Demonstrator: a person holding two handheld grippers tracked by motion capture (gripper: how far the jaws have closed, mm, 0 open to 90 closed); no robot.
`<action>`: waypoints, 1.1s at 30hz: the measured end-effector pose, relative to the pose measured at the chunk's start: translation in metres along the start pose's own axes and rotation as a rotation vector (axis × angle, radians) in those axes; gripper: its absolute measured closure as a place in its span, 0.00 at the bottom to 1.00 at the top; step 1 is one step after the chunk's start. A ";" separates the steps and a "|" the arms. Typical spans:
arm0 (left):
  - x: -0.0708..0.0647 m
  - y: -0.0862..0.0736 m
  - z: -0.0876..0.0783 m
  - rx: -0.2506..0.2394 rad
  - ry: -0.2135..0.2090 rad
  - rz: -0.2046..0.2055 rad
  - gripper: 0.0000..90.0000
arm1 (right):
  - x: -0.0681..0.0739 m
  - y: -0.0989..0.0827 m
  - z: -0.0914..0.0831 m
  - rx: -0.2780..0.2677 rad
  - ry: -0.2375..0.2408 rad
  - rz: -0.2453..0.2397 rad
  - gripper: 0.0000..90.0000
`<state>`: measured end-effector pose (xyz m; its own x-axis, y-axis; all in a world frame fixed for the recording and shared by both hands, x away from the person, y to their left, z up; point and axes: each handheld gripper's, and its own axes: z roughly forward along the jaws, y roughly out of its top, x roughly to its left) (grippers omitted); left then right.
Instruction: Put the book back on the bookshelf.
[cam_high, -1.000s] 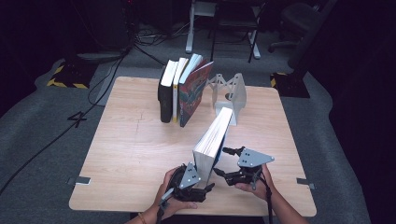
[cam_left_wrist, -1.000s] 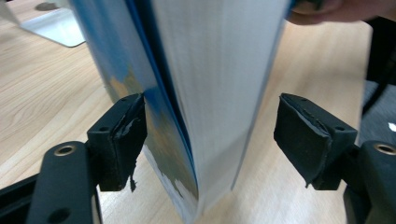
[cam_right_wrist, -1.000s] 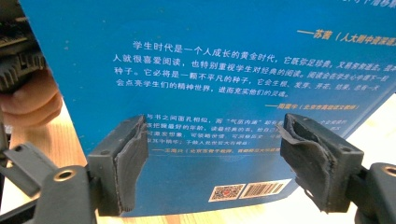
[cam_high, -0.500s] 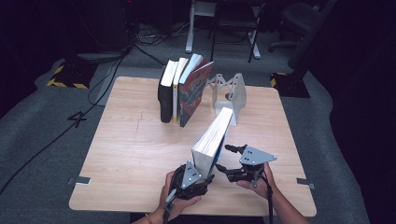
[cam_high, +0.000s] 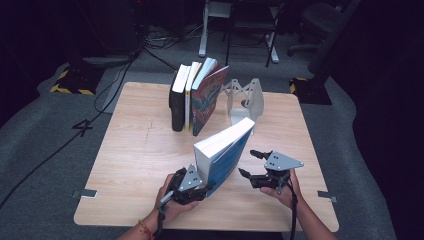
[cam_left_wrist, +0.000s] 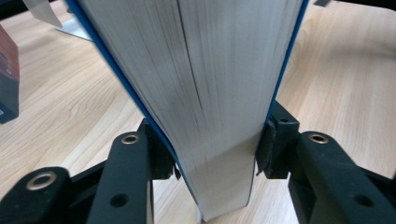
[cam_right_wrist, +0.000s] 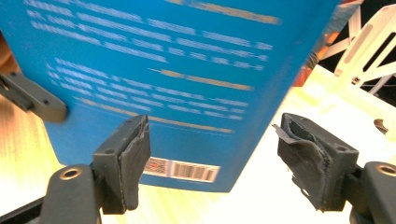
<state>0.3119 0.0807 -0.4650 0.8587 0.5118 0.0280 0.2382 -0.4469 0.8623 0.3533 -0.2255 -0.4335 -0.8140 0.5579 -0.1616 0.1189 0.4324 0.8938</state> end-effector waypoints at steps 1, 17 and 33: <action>0.002 -0.001 -0.003 0.005 -0.011 0.004 0.64 | -0.001 -0.001 0.000 0.000 -0.001 0.004 0.29; 0.026 -0.021 -0.043 0.046 -0.225 0.086 0.66 | 0.006 0.001 0.006 0.001 0.068 -0.035 0.29; 0.025 -0.027 -0.055 0.057 -0.251 0.104 0.65 | 0.019 0.005 0.025 -0.004 0.260 -0.060 0.28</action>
<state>0.3021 0.1459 -0.4597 0.9637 0.2664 -0.0173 0.1620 -0.5320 0.8311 0.3531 -0.1947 -0.4424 -0.9382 0.3306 -0.1025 0.0637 0.4560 0.8877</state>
